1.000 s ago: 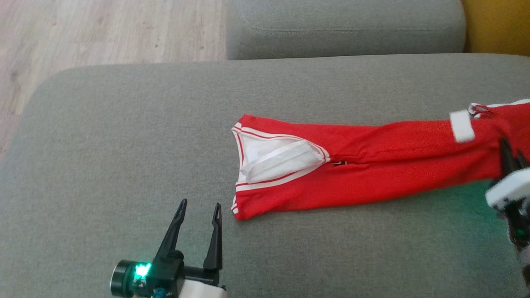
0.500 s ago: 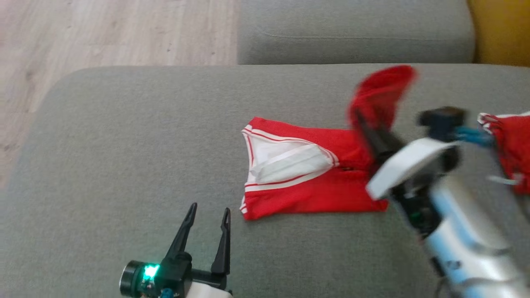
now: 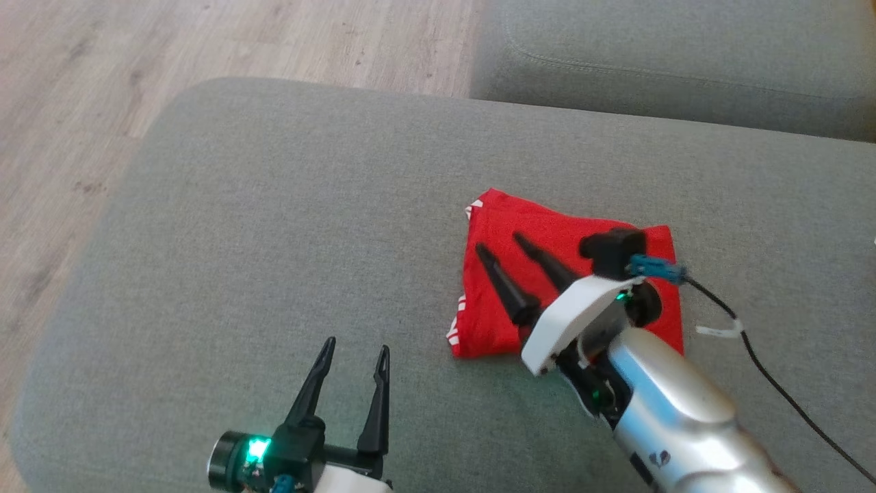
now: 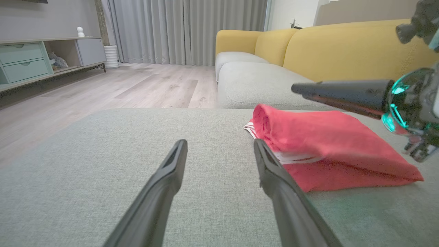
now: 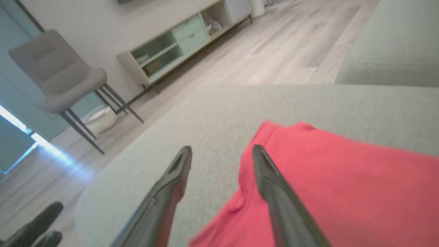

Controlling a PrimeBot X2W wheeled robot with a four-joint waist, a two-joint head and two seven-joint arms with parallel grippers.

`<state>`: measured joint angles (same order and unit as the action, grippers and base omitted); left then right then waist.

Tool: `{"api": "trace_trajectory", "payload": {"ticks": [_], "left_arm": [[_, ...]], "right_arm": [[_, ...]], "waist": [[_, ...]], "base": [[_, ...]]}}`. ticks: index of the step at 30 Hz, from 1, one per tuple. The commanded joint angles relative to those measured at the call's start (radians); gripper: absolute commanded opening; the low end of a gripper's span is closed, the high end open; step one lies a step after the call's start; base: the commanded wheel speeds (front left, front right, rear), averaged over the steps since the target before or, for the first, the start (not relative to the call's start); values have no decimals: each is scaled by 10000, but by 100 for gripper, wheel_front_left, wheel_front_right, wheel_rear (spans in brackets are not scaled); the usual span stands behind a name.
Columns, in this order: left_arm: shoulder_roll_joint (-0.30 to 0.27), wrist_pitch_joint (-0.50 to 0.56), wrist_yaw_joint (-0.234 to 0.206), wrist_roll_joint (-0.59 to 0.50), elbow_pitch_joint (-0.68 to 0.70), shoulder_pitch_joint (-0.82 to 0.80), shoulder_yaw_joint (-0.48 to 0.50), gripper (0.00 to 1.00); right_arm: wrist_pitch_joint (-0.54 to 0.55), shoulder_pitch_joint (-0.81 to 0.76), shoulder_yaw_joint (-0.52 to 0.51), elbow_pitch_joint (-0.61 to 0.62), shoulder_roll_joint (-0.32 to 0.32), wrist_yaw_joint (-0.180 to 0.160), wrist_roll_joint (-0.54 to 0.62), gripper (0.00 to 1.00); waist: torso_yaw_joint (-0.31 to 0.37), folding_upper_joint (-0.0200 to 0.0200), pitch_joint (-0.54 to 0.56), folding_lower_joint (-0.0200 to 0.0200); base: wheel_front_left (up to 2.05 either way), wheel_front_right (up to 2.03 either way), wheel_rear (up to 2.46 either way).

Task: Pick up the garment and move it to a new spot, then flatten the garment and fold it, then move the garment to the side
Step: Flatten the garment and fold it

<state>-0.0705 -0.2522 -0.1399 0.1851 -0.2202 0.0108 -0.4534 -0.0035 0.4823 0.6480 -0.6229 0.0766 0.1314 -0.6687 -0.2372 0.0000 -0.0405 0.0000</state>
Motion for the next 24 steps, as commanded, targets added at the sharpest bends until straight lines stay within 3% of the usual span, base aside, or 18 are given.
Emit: {"api": "trace_trajectory", "payload": {"ticks": [1,5,9,15,20,24], "left_arm": [[137,-95,-28,2,354,-362,348,100],[160,-95,-87,-13,494,-231,513,100],[177,-95,-143,15,656,27,787,100],[183,-95,-407,-60,836,354,1372,100],[183,-95,-652,-160,896,758,1892,100],[186,-95,-597,-82,1011,1115,2234,100]], "right_arm": [[-517,508,-95,232,-186,-7,-75,100],[-1999,548,-586,52,-97,-7,333,100],[-2560,-275,-1919,603,660,-7,1007,100],[-2578,-2755,-4257,3181,1348,-7,2444,100],[-2580,-4582,-4957,4136,1320,-7,3535,100],[-2581,-5464,-5181,4250,1135,-7,4263,100]], "waist": [[5,0,-31,0],[254,0,50,0],[707,0,477,0],[1373,0,820,0],[1812,0,1133,0],[2010,0,1322,0]], "base": [[0,0,0],[0,0,0],[0,0,0],[0,0,0],[0,0,0],[0,0,0]]}}
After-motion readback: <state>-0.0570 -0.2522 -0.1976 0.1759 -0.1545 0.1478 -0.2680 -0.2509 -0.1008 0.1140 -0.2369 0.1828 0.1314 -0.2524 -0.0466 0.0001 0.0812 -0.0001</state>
